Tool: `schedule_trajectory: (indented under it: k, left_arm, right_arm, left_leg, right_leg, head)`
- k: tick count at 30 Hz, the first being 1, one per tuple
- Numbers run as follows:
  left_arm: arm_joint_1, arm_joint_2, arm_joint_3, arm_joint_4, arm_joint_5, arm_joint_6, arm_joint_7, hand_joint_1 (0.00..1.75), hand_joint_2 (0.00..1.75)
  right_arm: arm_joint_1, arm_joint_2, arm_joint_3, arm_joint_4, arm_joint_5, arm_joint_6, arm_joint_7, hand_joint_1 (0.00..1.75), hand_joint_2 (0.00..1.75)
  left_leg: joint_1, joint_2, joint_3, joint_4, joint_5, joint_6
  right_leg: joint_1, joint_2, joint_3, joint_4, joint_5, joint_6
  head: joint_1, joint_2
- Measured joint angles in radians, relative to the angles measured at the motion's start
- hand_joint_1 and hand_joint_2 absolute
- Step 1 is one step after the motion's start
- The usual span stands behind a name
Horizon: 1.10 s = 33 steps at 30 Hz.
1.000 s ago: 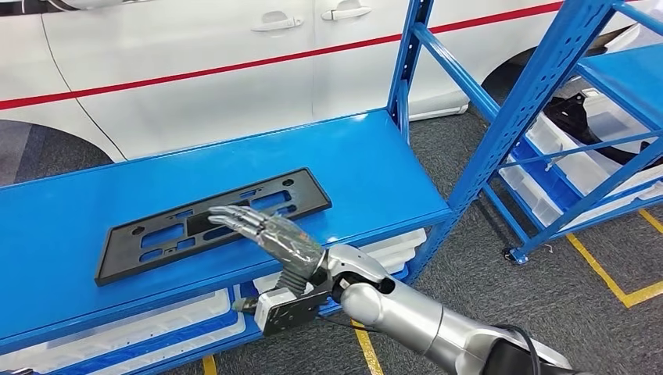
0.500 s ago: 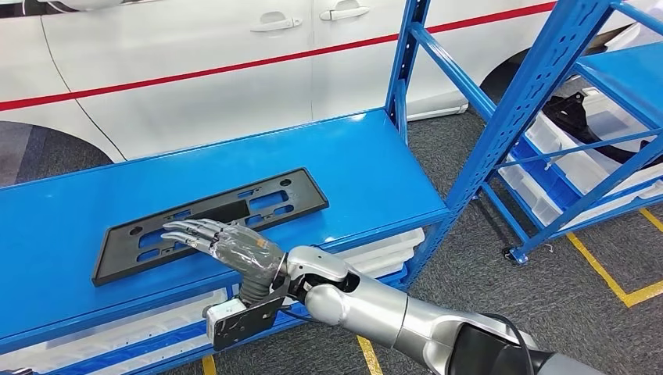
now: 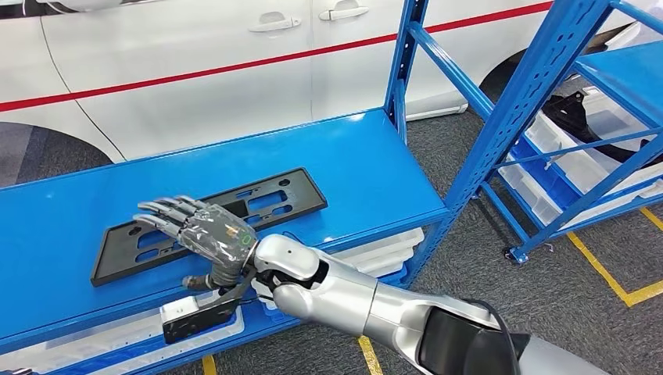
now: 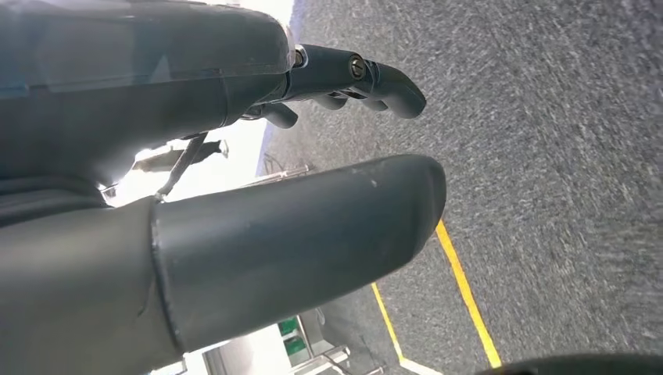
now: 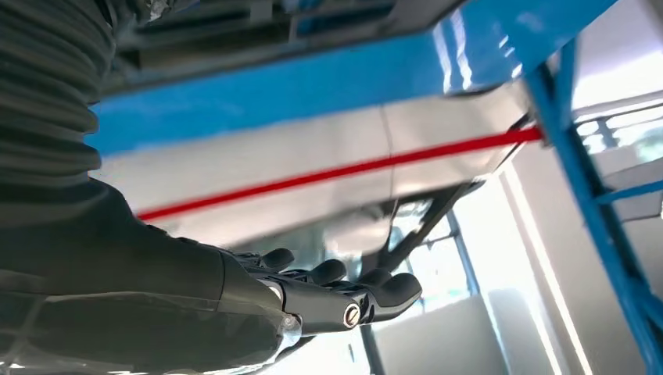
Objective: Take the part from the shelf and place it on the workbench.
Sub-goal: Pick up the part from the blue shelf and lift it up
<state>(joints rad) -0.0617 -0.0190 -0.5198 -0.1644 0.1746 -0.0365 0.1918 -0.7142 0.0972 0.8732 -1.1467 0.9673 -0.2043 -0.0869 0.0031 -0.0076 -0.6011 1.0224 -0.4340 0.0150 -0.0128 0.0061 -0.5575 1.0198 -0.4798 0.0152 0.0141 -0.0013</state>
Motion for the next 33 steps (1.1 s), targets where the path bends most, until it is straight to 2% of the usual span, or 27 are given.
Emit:
schedule_trajectory:
  k: [6, 13, 28, 31, 33]
  left_arm:
    - [-0.002, 0.0, -0.017, 0.0, -0.013, -0.009, -0.013, 0.0, 0.0]
    - [-0.011, 0.0, -0.025, 0.0, -0.021, -0.014, -0.013, 0.0, 0.0]
    - [-0.014, 0.0, -0.031, 0.0, -0.024, -0.015, -0.013, 0.0, 0.0]
    - [-0.014, 0.0, -0.032, 0.0, -0.025, -0.015, -0.013, 0.0, 0.0]
    - [-0.014, 0.0, -0.034, 0.0, -0.024, -0.015, -0.013, 0.0, 0.0]
  right_arm:
    - [-0.087, 0.063, 0.003, 0.197, 0.107, -0.087, 0.02, 0.0, 1.75]
    - [-0.157, 0.093, 0.002, 0.38, 0.133, -0.094, 0.038, 0.0, 1.75]
    - [-0.18, 0.109, -0.002, 0.481, 0.136, -0.09, 0.041, 0.0, 1.75]
    - [-0.181, 0.112, -0.013, 0.511, 0.126, -0.066, 0.016, 0.0, 1.75]
    - [-0.181, 0.113, -0.03, 0.53, 0.077, -0.022, -0.036, 0.0, 1.75]
  left_leg:
    - [0.0, 0.0, 0.0, 0.0, 0.0, 0.0]
    - [0.0, 0.0, 0.0, 0.0, 0.0, 0.0]
    - [0.0, 0.0, 0.0, 0.0, 0.0, 0.0]
    - [0.0, 0.0, 0.0, 0.0, 0.0, 0.0]
    - [0.0, 0.0, 0.0, 0.0, 0.0, 0.0]
  right_leg:
    - [0.0, 0.0, 0.0, 0.0, 0.0, 0.0]
    - [0.0, 0.0, 0.0, 0.0, 0.0, 0.0]
    - [0.0, 0.0, 0.0, 0.0, 0.0, 0.0]
    - [0.0, 0.0, 0.0, 0.0, 0.0, 0.0]
    - [0.0, 0.0, 0.0, 0.0, 0.0, 0.0]
  head:
    - [0.0, 0.0]
    - [0.0, 0.0]
    - [0.0, 0.0]
    - [0.0, 0.0]
    - [0.0, 0.0]
